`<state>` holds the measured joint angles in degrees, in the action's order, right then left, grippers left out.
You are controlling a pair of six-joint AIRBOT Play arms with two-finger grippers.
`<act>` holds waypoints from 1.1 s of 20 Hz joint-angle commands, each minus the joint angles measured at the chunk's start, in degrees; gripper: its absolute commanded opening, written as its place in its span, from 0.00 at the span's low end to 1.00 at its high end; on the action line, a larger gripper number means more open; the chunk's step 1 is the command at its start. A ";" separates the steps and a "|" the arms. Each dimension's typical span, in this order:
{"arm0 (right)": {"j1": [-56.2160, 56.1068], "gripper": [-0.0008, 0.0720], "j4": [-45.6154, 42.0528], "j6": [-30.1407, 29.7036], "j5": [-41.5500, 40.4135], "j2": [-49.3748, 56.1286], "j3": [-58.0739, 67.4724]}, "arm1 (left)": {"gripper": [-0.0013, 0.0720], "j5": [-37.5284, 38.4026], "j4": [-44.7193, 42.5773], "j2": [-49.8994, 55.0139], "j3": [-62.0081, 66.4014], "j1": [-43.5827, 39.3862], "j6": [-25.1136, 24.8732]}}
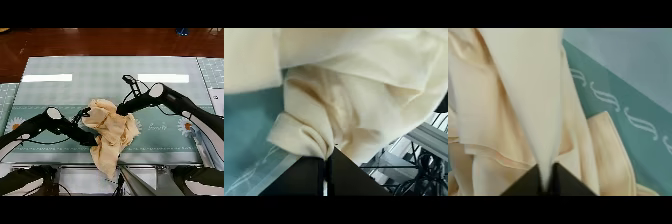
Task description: Fold the shirts.
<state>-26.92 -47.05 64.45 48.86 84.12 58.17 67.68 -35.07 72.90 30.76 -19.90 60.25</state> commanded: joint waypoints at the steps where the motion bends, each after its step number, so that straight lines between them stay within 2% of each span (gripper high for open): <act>1: -3.28 0.05 -0.02 0.39 -5.33 0.52 0.35 | 0.05 0.22 4.50 -0.28 0.83 0.24 -3.02; 4: -0.28 0.05 -4.46 1.22 -1.73 -3.04 4.00 | 0.05 3.19 4.50 -4.00 6.05 2.14 -2.97; 6: 3.89 0.05 -11.98 5.66 -1.36 -9.31 8.17 | 0.04 4.42 3.74 -10.03 11.74 5.73 -0.94; 9: 11.45 0.05 -25.24 14.45 -0.70 -20.33 14.62 | 0.04 4.37 -3.74 -21.92 23.52 15.34 5.68; 11: 15.85 0.05 -34.36 21.40 2.75 -27.21 17.88 | 0.04 4.24 -10.16 -28.50 31.87 22.84 10.73; 12: 17.22 0.05 -37.70 22.91 5.60 -29.75 19.15 | 0.04 4.26 -11.78 -30.91 35.47 26.25 13.11; 14: 18.67 0.05 -42.36 24.15 10.88 -34.05 21.16 | 0.04 4.22 -11.93 -34.25 42.10 31.80 15.74; 16: 18.64 0.05 -44.61 24.74 12.35 -38.05 21.94 | 0.04 4.17 -11.93 -35.85 48.37 34.56 16.41; 19: 18.64 0.05 -47.58 26.51 15.15 -42.29 23.63 | 0.04 4.92 -11.96 -36.11 56.11 34.99 16.61; 22: 18.64 0.05 -51.67 27.04 22.64 -44.15 26.93 | 0.04 8.76 -12.66 -36.11 60.39 34.99 18.12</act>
<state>-8.54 -93.34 89.91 64.47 42.70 82.50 73.87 -46.54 37.45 85.95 14.15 76.60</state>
